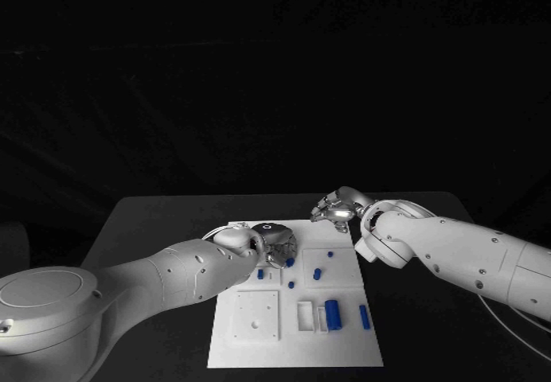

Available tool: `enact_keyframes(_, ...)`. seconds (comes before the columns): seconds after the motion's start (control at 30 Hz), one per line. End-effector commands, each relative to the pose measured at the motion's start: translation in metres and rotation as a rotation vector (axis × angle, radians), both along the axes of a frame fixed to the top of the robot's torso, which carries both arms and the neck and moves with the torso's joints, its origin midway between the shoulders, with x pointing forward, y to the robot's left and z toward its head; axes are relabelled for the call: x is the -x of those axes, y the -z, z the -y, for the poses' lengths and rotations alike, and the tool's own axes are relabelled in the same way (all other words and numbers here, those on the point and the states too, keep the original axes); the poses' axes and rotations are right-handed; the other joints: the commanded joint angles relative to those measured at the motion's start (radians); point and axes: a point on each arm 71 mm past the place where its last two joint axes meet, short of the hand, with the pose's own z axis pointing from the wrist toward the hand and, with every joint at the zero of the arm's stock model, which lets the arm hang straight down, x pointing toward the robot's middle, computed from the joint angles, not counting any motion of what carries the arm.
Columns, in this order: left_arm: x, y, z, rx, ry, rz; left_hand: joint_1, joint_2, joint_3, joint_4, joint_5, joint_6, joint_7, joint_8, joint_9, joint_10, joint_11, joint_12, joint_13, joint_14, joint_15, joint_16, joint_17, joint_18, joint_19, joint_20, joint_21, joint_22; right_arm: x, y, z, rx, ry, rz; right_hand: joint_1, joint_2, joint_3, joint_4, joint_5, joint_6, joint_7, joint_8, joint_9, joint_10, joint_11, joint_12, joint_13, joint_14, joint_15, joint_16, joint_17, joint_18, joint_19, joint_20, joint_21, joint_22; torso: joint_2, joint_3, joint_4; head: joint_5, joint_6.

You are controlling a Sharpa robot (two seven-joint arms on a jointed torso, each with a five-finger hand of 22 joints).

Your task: Assemble the parts on the task board

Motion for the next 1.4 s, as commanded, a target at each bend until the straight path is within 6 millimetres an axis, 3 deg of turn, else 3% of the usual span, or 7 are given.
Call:
enact_keyframes(0.03,0.007,0.015,0.0,-0.061,0.042,-0.005,0.005,0.001,-0.001,-0.008,0.003,0.013,0.002,0.007,-0.003,-0.004,-0.001,0.005,-0.001,-0.003,-0.002,0.007,-0.002,-0.005,-0.003,-0.077,0.007,0.02,0.001,0.0,-0.001,0.006,-0.015,0.005,-0.002,-0.01,0.0,0.008,0.003,0.0,0.005,0.0,0.0,0.009,-0.002,0.005,-0.001,0.008,0.0,0.004,0.002,0.085,0.0,-0.006,0.004,0.019,0.0,-0.0002,-0.0009,0.001,-0.001)
enact_keyframes(0.53,0.006,0.016,-0.002,-0.053,0.057,0.06,-0.012,-0.025,-0.017,-0.006,-0.014,0.006,0.002,0.005,-0.006,0.003,-0.003,0.01,-0.002,0.003,-0.004,0.011,-0.004,-0.005,0.004,-0.079,0.012,0.019,0.0,-0.001,0.001,0.006,-0.01,0.007,-0.003,-0.011,-0.001,0.01,0.002,0.001,0.005,0.0,0.001,0.009,-0.002,0.005,-0.002,0.008,0.0,0.004,0.002,0.085,0.0,-0.006,0.004,0.019,0.0,0.0004,-0.0009,0.001,0.001)
enact_keyframes(0.83,0.007,0.015,-0.003,-0.028,0.07,0.101,-0.015,-0.024,-0.02,0.005,-0.013,0.05,0.006,0.029,0.003,0.022,-0.005,0.015,-0.007,0.015,-0.008,0.02,-0.005,-0.001,0.015,-0.083,0.015,0.018,0.0,-0.001,0.003,0.006,-0.007,0.009,-0.005,-0.012,-0.001,0.012,0.002,0.001,0.005,0.0,0.001,0.009,-0.002,0.005,-0.002,0.008,0.0,0.004,0.002,0.085,0.0,-0.006,0.005,0.019,0.0,0.0008,-0.0011,0.001,0.002)
enact_keyframes(1.4,0.011,0.009,-0.014,0.088,0.017,0.106,-0.035,-0.035,-0.02,0.033,-0.009,0.022,0.016,0.007,-0.014,0.046,0.001,-0.003,-0.024,0.027,-0.006,0.018,-0.01,0.002,0.026,-0.084,0.014,0.016,-0.001,-0.001,0.014,-0.006,0.02,-0.005,-0.008,-0.013,-0.001,0.015,0.003,0.002,0.005,0.0,0.001,0.009,-0.002,0.005,-0.003,0.009,0.0,0.004,0.002,0.085,0.0,-0.006,0.005,0.019,-0.002,0.0004,0.001,0.001,0.011)
